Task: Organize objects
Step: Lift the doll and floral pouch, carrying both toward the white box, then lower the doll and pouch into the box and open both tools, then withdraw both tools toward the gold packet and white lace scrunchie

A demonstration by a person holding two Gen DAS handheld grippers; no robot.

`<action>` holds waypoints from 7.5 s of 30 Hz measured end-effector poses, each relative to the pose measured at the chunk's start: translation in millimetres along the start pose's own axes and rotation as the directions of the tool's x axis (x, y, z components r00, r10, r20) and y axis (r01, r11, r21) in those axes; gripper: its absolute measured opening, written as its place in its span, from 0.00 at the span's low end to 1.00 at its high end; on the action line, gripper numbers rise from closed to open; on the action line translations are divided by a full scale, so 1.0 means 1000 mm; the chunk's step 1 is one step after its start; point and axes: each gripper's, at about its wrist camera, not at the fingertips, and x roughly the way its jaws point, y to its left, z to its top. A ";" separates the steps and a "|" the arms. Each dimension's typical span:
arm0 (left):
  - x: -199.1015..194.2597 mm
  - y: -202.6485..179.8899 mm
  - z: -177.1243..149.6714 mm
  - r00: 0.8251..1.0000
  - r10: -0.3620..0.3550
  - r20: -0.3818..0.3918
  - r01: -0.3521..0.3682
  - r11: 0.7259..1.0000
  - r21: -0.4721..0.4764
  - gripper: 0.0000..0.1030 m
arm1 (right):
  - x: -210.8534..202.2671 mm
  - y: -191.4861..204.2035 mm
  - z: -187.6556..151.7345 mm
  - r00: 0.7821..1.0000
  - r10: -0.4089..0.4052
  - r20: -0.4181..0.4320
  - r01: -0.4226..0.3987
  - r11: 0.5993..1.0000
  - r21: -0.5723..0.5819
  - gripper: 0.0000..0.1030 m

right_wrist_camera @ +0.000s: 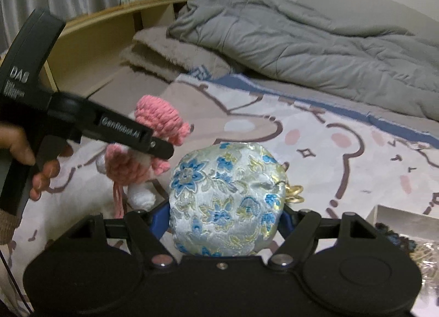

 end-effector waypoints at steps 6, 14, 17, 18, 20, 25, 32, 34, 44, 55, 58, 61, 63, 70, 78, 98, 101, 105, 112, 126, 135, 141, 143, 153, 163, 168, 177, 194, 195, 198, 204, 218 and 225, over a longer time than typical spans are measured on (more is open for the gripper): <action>-0.025 -0.007 -0.003 0.999 -0.016 0.047 0.016 1.000 0.007 0.40 | -0.027 -0.002 0.005 0.998 -0.013 0.055 0.012 1.000 0.006 0.74; -0.046 -0.016 -0.010 0.997 -0.026 0.079 0.024 0.999 0.026 0.40 | -0.052 -0.009 0.004 0.993 -0.046 0.107 0.044 0.999 0.017 0.74; -0.051 -0.018 -0.013 0.996 -0.028 0.084 0.025 0.999 0.034 0.40 | -0.061 -0.014 0.004 0.991 -0.057 0.123 0.053 0.998 0.037 0.74; -0.052 -0.019 -0.014 0.996 -0.028 0.087 0.025 0.999 0.035 0.40 | -0.064 -0.015 0.004 0.990 -0.061 0.127 0.056 0.997 0.044 0.74; -0.055 -0.021 -0.015 0.995 -0.027 0.094 0.024 0.999 0.040 0.40 | -0.070 -0.018 0.003 0.989 -0.070 0.132 0.063 0.996 0.055 0.74; -0.064 -0.029 -0.018 0.993 -0.018 0.120 0.010 0.997 0.071 0.40 | -0.081 -0.027 0.001 0.987 -0.084 0.139 0.073 0.994 0.084 0.74; -0.071 -0.047 -0.021 0.990 -0.047 0.136 0.033 0.994 0.103 0.40 | -0.093 -0.044 -0.001 0.982 -0.115 0.147 0.098 0.988 0.119 0.74; -0.071 -0.054 -0.021 0.989 -0.058 0.136 0.043 0.993 0.107 0.40 | -0.098 -0.049 -0.004 0.981 -0.126 0.148 0.107 0.986 0.131 0.74; -0.063 -0.096 -0.023 0.983 -0.148 0.112 0.134 0.983 0.127 0.40 | -0.118 -0.082 -0.015 0.972 -0.189 0.141 0.163 0.970 0.181 0.74; -0.043 -0.153 -0.030 0.968 -0.245 0.056 0.235 0.962 0.140 0.40 | -0.144 -0.127 -0.038 0.953 -0.282 0.113 0.249 0.938 0.239 0.74; -0.037 -0.170 -0.034 0.963 -0.265 0.039 0.257 0.955 0.151 0.40 | -0.151 -0.141 -0.046 0.947 -0.305 0.105 0.269 0.926 0.264 0.74; -0.031 -0.186 -0.037 0.958 -0.287 0.018 0.280 0.946 0.163 0.40 | -0.159 -0.155 -0.055 0.940 -0.327 0.094 0.289 0.914 0.286 0.74; -0.026 -0.197 -0.039 0.954 -0.300 0.003 0.296 0.941 0.166 0.40 | -0.164 -0.164 -0.061 0.936 -0.340 0.087 0.302 0.906 0.295 0.74; -0.009 -0.237 -0.043 0.940 -0.337 -0.054 0.340 0.919 0.200 0.40 | -0.178 -0.191 -0.084 0.922 -0.384 0.051 0.349 0.880 0.323 0.74; 0.018 -0.274 -0.061 0.913 -0.385 -0.135 0.403 0.901 0.162 0.40 | -0.187 -0.219 -0.109 0.917 -0.400 0.002 0.375 0.862 0.342 0.74; 0.096 -0.315 -0.135 0.800 -0.534 -0.272 0.499 0.845 -0.191 0.40 | -0.175 -0.272 -0.160 0.914 -0.367 -0.171 0.405 0.823 0.397 0.74; 0.102 -0.317 -0.139 0.779 -0.569 -0.262 0.519 0.820 -0.240 0.40 | -0.175 -0.275 -0.163 0.911 -0.370 -0.184 0.413 0.820 0.395 0.74; 0.106 -0.323 -0.142 0.780 -0.576 -0.246 0.527 0.815 -0.240 0.40 | -0.172 -0.282 -0.169 0.907 -0.369 -0.204 0.422 0.812 0.403 0.74; 0.114 -0.326 -0.139 0.770 -0.590 -0.244 0.527 0.803 -0.278 0.57 | -0.171 -0.292 -0.174 0.896 -0.380 -0.229 0.444 0.770 0.459 0.87; 0.102 -0.328 -0.132 0.768 -0.581 -0.269 0.535 0.813 -0.230 0.57 | -0.180 -0.290 -0.171 0.891 -0.395 -0.224 0.454 0.763 0.461 0.88; 0.084 -0.319 -0.119 0.811 -0.525 -0.259 0.501 0.851 -0.158 0.57 | -0.195 -0.285 -0.167 0.887 -0.416 -0.198 0.459 0.760 0.460 0.88; 0.067 -0.311 -0.108 0.840 -0.489 -0.238 0.481 0.872 -0.093 0.57 | -0.206 -0.277 -0.162 0.889 -0.427 -0.164 0.451 0.761 0.466 0.88; 0.061 -0.309 -0.106 0.848 -0.476 -0.232 0.475 0.878 -0.064 0.57 | -0.210 -0.274 -0.160 0.890 -0.430 -0.153 0.449 0.761 0.469 0.88; 0.031 -0.297 -0.097 0.911 -0.371 -0.181 0.392 0.915 0.097 0.72 | -0.228 -0.258 -0.149 0.888 -0.446 -0.112 0.442 0.762 0.473 0.91; 0.006 -0.281 -0.087 0.946 -0.300 -0.123 0.320 0.927 0.196 0.99 | -0.239 -0.239 -0.138 0.879 -0.468 -0.091 0.455 0.767 0.453 0.96; -0.002 -0.272 -0.081 0.959 -0.269 -0.091 0.283 0.932 0.226 1.00 | -0.241 -0.230 -0.133 0.874 -0.479 -0.080 0.463 0.771 0.437 0.98; -0.004 -0.249 -0.076 0.969 -0.236 -0.074 0.247 0.940 0.234 1.00 | -0.233 -0.219 -0.124 0.865 -0.495 -0.082 0.482 0.773 0.413 1.00; -0.008 -0.168 -0.042 0.991 -0.136 -0.008 0.136 0.974 0.182 1.00 | -0.183 -0.186 -0.084 0.895 -0.443 -0.052 0.429 0.824 0.369 1.00; -0.008 -0.162 -0.041 0.992 -0.126 -0.004 0.124 0.976 0.181 1.00 | -0.179 -0.182 -0.081 0.898 -0.437 -0.050 0.424 0.830 0.363 1.00; -0.008 -0.144 -0.038 0.995 -0.101 0.006 0.098 0.980 0.171 1.00 | -0.166 -0.172 -0.073 0.906 -0.420 -0.047 0.410 0.844 0.345 1.00; -0.008 -0.117 -0.032 0.997 -0.074 0.021 0.070 0.984 0.163 1.00 | -0.141 -0.153 -0.057 0.922 -0.386 -0.041 0.378 0.868 0.322 1.00; -0.022 -0.073 -0.017 0.994 -0.036 0.102 0.018 0.984 0.178 1.00 | -0.092 -0.116 -0.027 0.950 -0.313 -0.011 0.303 0.913 0.274 1.00; -0.027 -0.057 -0.007 0.987 -0.029 0.157 0.004 0.988 0.155 1.00 | -0.075 -0.108 -0.018 0.959 -0.284 -0.006 0.273 0.915 0.296 1.00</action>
